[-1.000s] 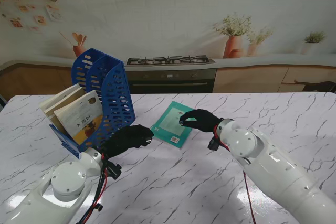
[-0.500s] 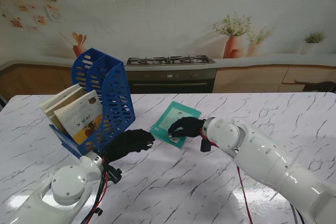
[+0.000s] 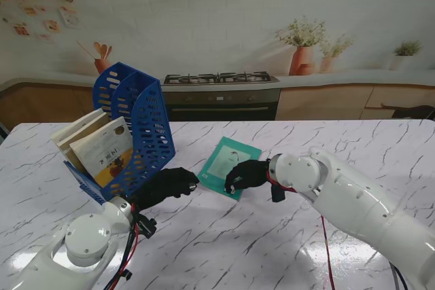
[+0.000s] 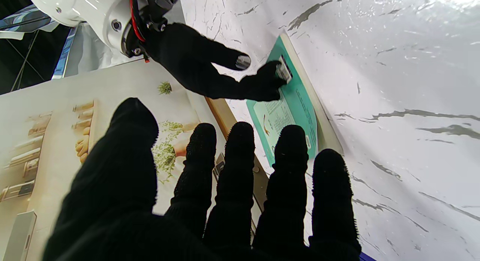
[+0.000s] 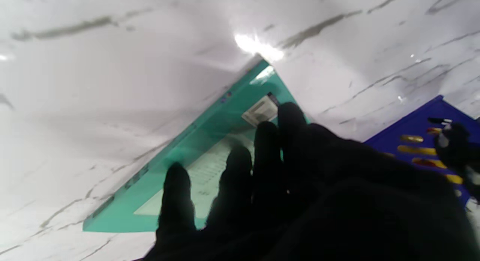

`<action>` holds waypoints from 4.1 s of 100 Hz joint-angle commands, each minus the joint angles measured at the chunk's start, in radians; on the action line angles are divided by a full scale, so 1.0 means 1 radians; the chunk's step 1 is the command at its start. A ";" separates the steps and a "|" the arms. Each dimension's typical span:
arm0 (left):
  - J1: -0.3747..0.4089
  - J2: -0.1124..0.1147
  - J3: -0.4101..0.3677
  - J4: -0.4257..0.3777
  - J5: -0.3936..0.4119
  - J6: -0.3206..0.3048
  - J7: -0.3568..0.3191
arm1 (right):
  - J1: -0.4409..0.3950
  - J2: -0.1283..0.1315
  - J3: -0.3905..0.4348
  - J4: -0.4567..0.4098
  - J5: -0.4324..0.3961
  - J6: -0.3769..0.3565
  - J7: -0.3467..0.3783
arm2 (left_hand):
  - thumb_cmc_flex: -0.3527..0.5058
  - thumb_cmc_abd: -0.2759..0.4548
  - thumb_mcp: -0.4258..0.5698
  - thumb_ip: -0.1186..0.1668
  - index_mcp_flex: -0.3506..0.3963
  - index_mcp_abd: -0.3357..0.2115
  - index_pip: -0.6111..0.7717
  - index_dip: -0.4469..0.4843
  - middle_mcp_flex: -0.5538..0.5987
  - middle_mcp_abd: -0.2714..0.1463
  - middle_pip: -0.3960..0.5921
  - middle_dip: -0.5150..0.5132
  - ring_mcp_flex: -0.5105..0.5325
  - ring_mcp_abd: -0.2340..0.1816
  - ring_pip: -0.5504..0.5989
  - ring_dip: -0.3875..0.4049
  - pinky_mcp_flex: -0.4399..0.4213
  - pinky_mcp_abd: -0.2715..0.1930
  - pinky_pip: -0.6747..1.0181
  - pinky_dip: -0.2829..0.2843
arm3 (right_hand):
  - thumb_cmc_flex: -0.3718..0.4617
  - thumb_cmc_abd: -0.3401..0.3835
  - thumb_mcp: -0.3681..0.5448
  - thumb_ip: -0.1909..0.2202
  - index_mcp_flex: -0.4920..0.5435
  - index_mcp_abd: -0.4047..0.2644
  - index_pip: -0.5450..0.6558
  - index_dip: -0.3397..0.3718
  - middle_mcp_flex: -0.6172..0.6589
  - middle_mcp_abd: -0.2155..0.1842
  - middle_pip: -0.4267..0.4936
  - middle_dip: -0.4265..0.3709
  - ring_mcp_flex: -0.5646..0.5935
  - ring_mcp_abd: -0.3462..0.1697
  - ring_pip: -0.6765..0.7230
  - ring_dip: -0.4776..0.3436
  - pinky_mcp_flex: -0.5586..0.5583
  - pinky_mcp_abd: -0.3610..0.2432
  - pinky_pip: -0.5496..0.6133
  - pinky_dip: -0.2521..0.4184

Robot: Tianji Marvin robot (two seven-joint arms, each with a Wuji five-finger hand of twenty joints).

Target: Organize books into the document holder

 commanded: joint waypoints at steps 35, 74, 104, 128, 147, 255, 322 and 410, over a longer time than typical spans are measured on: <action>-0.010 -0.002 0.011 0.005 -0.014 0.002 -0.026 | -0.348 0.112 0.329 -0.266 -0.131 -0.056 0.160 | 0.028 0.062 -0.050 0.009 0.007 0.012 0.002 -0.008 -0.016 0.007 0.016 -0.002 -0.010 0.011 0.010 0.005 -0.017 -0.019 0.044 0.020 | -0.002 -0.008 0.012 -0.003 0.013 -0.005 0.031 -0.012 0.033 0.020 0.029 0.017 0.040 -0.020 0.053 0.026 0.032 -0.292 0.066 0.037; -0.024 -0.001 0.022 0.014 -0.022 0.008 -0.036 | -0.661 0.126 0.619 -0.503 -0.164 -0.114 0.193 | 0.040 0.072 -0.070 0.012 0.009 0.016 -0.001 -0.010 -0.017 0.011 0.017 -0.003 -0.013 0.013 0.012 0.005 -0.019 -0.021 0.045 0.020 | -0.005 0.000 -0.003 -0.002 0.002 -0.016 0.028 -0.010 0.024 0.013 0.027 0.017 0.037 -0.023 0.058 0.029 0.036 -0.285 0.064 0.037; -0.043 -0.003 0.040 0.028 -0.022 0.000 -0.033 | -0.734 0.079 0.705 -0.529 -0.194 -0.101 -0.021 | 0.047 0.079 -0.083 0.014 0.006 0.016 -0.001 -0.010 -0.023 0.014 0.017 -0.004 -0.016 0.012 0.012 0.003 -0.022 -0.022 0.043 0.019 | -0.045 -0.047 -0.167 -0.048 -0.006 -0.055 0.021 0.003 0.058 0.006 -0.011 0.025 0.078 -0.007 0.045 0.021 0.038 -0.213 0.140 0.075; -0.043 -0.002 0.043 0.028 -0.025 0.007 -0.039 | -0.544 0.052 0.539 -0.362 -0.174 -0.101 -0.124 | 0.049 0.082 -0.090 0.015 0.006 0.016 0.000 -0.010 -0.024 0.012 0.017 -0.004 -0.018 0.011 0.011 0.003 -0.023 -0.023 0.042 0.019 | -0.053 -0.031 -0.198 -0.045 -0.010 -0.056 -0.005 0.012 0.036 0.004 0.002 0.023 0.057 -0.024 0.043 0.021 0.025 -0.250 0.143 0.079; -0.035 -0.002 0.040 0.022 -0.029 0.020 -0.043 | -0.441 0.040 0.410 -0.269 -0.147 -0.118 -0.164 | 0.052 0.086 -0.095 0.015 0.007 0.016 0.001 -0.010 -0.022 0.012 0.017 -0.004 -0.017 0.013 0.011 0.003 -0.025 -0.024 0.040 0.017 | -0.044 -0.005 -0.252 -0.037 -0.007 -0.047 -0.028 0.025 0.023 0.009 0.016 0.014 0.048 -0.021 0.044 0.022 0.028 -0.257 0.132 0.075; -0.041 -0.007 0.051 0.039 -0.044 0.026 -0.031 | -0.723 0.122 0.633 -0.399 -0.067 -0.321 0.088 | 0.064 0.106 -0.115 0.020 0.007 0.023 -0.004 -0.015 -0.027 0.023 0.018 -0.005 -0.023 0.013 0.011 0.003 -0.037 -0.026 0.031 0.013 | 0.134 0.123 -0.486 -0.027 0.013 -0.079 0.076 -0.018 0.071 -0.026 0.055 0.021 0.079 -0.050 0.086 0.047 0.036 -0.265 0.121 0.073; -0.106 -0.021 0.124 0.111 -0.088 0.006 -0.019 | -0.809 0.017 0.789 -0.381 -0.176 -0.117 -0.304 | 0.069 0.106 -0.112 0.021 0.006 0.029 -0.003 -0.016 -0.019 0.031 0.031 0.005 -0.011 0.021 0.023 0.006 -0.026 -0.016 0.041 0.017 | -0.203 -0.035 -0.271 0.025 0.235 -0.039 -0.015 0.196 0.353 0.119 0.084 0.108 0.505 0.217 0.213 0.163 0.457 0.078 0.468 0.281; -0.145 -0.043 0.161 0.163 -0.126 0.084 0.015 | -0.733 -0.006 0.691 -0.423 -0.137 0.147 -0.342 | 0.038 -0.044 0.128 0.005 -0.106 0.128 -0.003 0.004 -0.131 0.091 0.057 0.013 -0.017 0.028 0.046 -0.014 0.085 -0.040 0.037 0.003 | -0.302 -0.203 -0.262 0.021 0.130 -0.032 -0.066 0.219 0.302 0.131 0.113 0.155 0.579 0.215 0.337 0.252 0.607 0.261 0.716 0.492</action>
